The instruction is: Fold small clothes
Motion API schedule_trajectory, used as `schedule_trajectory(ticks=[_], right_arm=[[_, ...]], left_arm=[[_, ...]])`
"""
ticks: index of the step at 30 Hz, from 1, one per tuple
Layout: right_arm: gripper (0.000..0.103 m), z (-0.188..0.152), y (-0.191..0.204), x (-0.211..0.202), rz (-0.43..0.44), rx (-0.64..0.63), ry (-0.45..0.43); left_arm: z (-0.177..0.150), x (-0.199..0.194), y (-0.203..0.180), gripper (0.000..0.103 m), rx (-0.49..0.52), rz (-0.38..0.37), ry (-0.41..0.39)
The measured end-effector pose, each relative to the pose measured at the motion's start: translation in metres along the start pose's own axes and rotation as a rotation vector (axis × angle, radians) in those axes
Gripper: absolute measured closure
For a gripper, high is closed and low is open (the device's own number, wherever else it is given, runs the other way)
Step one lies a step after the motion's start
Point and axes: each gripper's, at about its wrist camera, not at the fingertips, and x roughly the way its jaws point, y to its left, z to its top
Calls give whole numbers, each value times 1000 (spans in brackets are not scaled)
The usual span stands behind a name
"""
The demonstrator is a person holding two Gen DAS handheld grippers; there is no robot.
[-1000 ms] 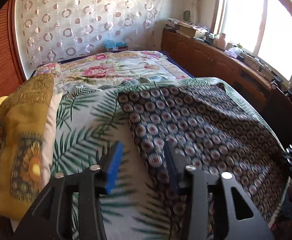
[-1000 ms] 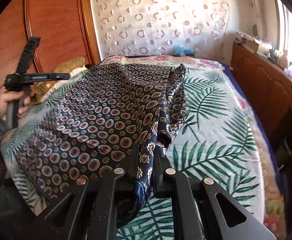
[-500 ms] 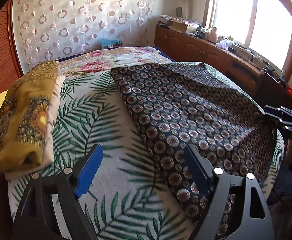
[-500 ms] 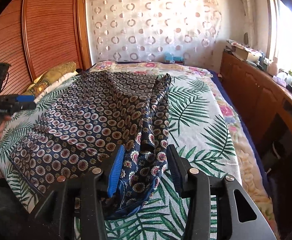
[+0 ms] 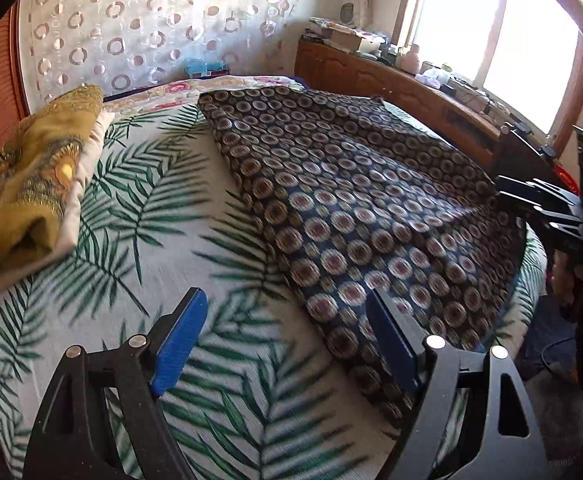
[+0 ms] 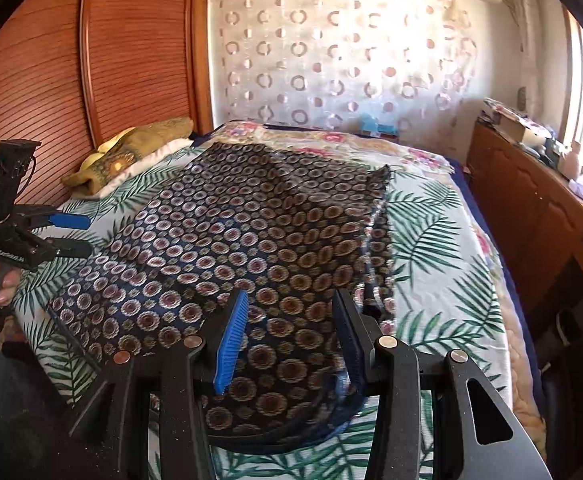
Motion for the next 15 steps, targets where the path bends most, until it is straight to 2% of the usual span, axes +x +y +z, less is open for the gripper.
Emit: schedule_trajectory(ticks=[2,6,8,11,14,15], right_arm=[[57,-1,1,2,11,-1,7],[57,-1,8,6,22,-6,19],[57,1,10,10,30,-7,25],[55,2,9,14,37,-11,37],[54,3,12,16,53,-12,36],[54,3,13,17,57,-14,36]], left_arm=[[-5,-2,-5,31,13,-16,5],[-12,0,-11,51,23,-64,36],[-14,2,-17,56,43,-71,47],[-13,2,-23,69,62,-84,54],[-14,2,-30,81,87,-136,71],[-11,2,-34,92,106,-149,77]])
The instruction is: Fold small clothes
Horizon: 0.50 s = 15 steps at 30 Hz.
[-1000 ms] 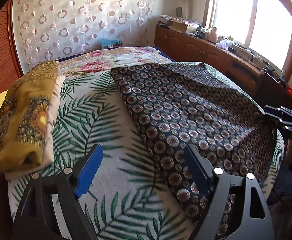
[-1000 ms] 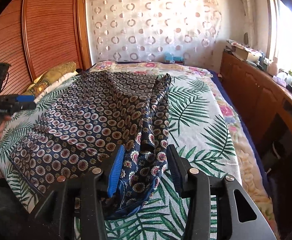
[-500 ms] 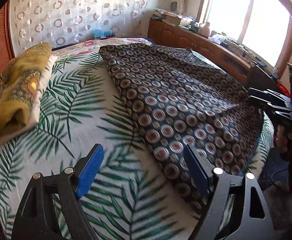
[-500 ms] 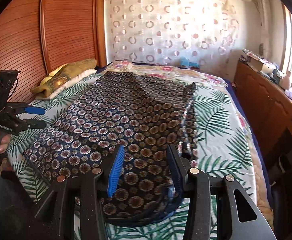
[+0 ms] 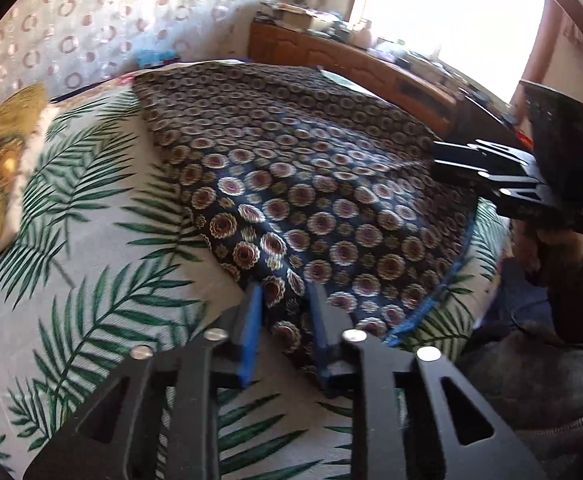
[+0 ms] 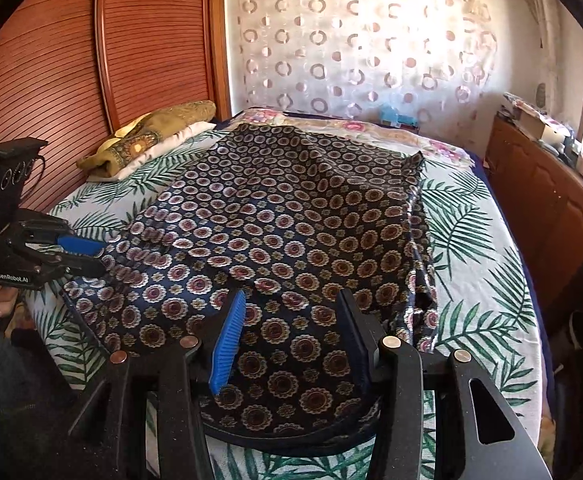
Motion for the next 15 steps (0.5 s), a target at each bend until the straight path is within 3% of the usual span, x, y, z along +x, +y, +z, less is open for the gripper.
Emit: schedule_trajectory(ticks=[2,7,11,15], right_arm=[[54,-1,3,-1,4,-9,3],[47,3,8,-9,9,-10,-22],[40,9,13,-25,36,-20,-66],[39,10,22,-34,56,-57,-80]], left_arm=[[9,-4,-6,98,29,-12,-8],[46,-26,-16,100,57,-7,-117],[82,-39,-12,100,29,2,-206],[109,-37,-2,100,3,12,-244]])
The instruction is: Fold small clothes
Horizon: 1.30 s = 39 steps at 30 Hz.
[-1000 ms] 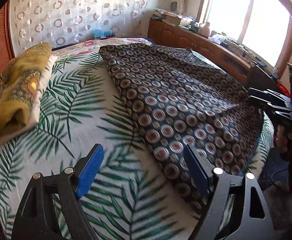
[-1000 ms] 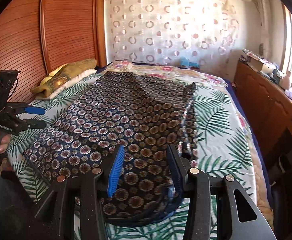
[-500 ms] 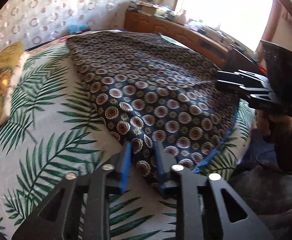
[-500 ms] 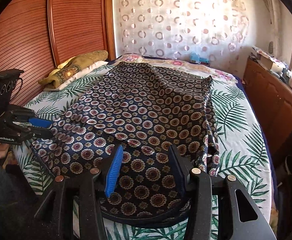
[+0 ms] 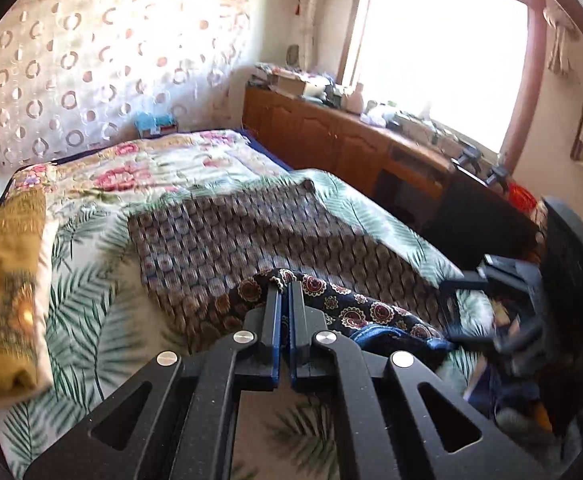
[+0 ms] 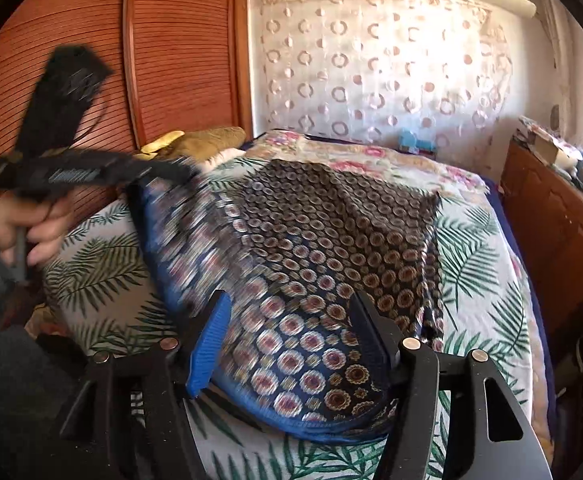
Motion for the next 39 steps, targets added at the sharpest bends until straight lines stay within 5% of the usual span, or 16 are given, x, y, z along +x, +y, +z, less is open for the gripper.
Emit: schedule_trajectory(ticks=[12,27,37,39], right_arm=[[39,-9,-5,29,-6,-8,83],[39,2,-8,89,36,-103,222],[39,3,-7,100,57,-142,243],[56,1,-9,98,67,-146,241]], left_arm=[[15,43,35,100,-93,36,2],[16,108,69,100,-121,67,119],[8,113,77,100,-137,41,145],[9,110,77,100,-137,39,142]])
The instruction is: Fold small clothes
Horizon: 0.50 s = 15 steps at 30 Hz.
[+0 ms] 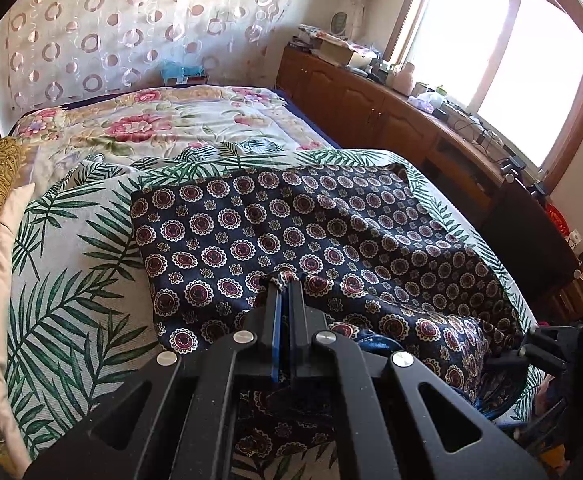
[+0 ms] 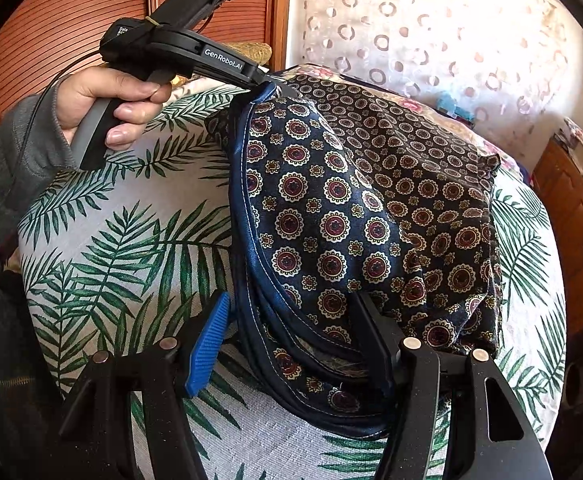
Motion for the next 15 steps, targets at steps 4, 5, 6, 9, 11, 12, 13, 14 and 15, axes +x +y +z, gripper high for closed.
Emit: schedule_trajectory(ticks=[4,5,6,9,11,12,13,14,15], right_arm=[[98,-2,-3,-4,1,-24,5],[98,-1,-6,-5,11,-22,0],[98,0,-8,-7,-3,-21,-9],[98,11,-25,-19,-17,11,-47],[99,25,-38,-28,-31,28,-80],[99,31,-45,-31,-45,29,-94],[99,39,-52,-35,-66,26,-111],[99,46,-59,-37,-80,24,-123],[99,54,-66,-39,-96,22,-134]], left_arm=[[1,-10,-3,100,10,-4,-13],[2,-15,-4,100,14,-4,-21],[2,-18,-5,100,18,-3,-26],[6,-29,-7,100,23,0,-49],[9,-35,-9,100,24,1,-64],[12,-38,-9,100,24,3,-72],[15,-40,-8,100,24,5,-76],[18,-41,-7,100,24,9,-79],[21,-42,-6,100,23,12,-80]])
